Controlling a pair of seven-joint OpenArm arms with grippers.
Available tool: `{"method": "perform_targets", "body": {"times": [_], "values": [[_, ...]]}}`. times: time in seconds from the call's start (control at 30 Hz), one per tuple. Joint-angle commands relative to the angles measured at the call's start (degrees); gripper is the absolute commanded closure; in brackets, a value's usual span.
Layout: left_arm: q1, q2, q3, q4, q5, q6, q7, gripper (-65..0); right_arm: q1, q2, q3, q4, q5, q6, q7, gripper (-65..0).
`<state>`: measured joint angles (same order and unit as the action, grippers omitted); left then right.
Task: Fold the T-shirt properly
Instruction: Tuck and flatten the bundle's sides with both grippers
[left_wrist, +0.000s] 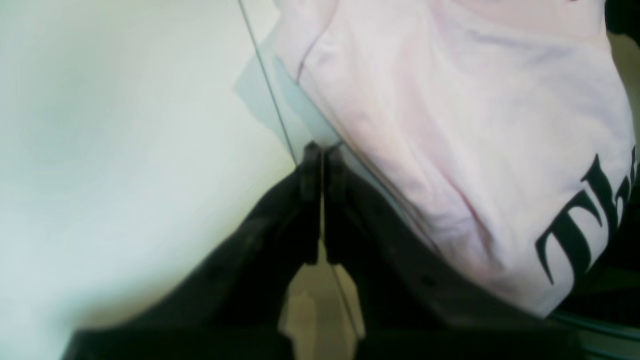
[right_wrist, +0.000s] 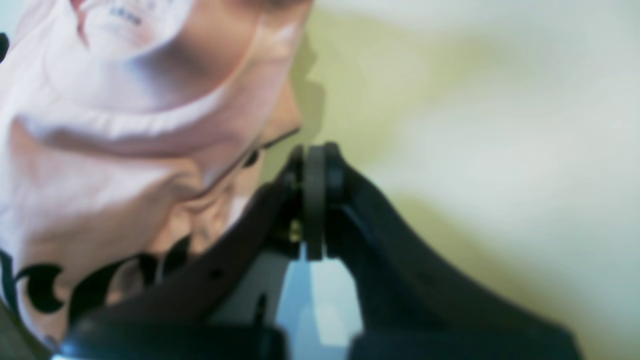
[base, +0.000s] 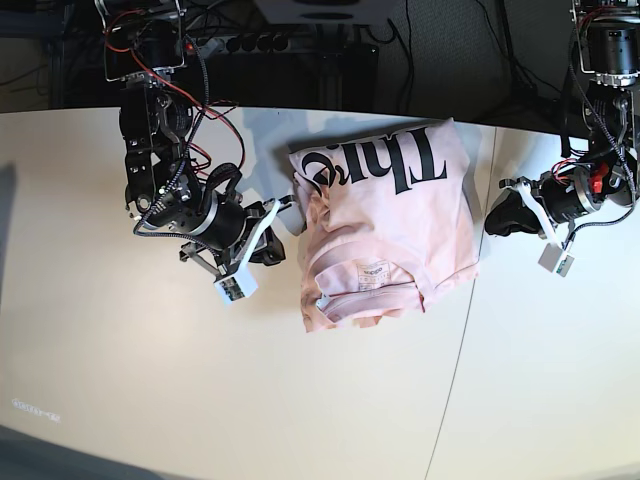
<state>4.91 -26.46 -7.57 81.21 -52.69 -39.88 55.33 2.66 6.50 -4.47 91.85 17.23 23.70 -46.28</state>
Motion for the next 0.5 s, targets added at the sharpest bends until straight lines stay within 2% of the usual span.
{"method": "perform_targets", "body": {"times": [0.0, 0.2, 0.47], "values": [[-0.85, -0.39, -0.37, 0.68, -1.05, -0.12, -1.75, -1.5, 0.42, 0.13, 0.17, 0.9, 1.49, -1.42, 1.25, 0.0], [-1.09, 1.05, -0.26, 0.68, 2.25, -0.12, -2.84, -1.5, -0.57, 0.13, 0.11, 0.9, 2.97, -1.4, 0.61, 0.0], [-2.71, 1.03, 1.51, 0.5, 2.6, -0.12, -2.84, -1.5, -3.08, 0.13, 0.13, 0.9, 3.39, -1.42, 0.61, 0.0]]}}
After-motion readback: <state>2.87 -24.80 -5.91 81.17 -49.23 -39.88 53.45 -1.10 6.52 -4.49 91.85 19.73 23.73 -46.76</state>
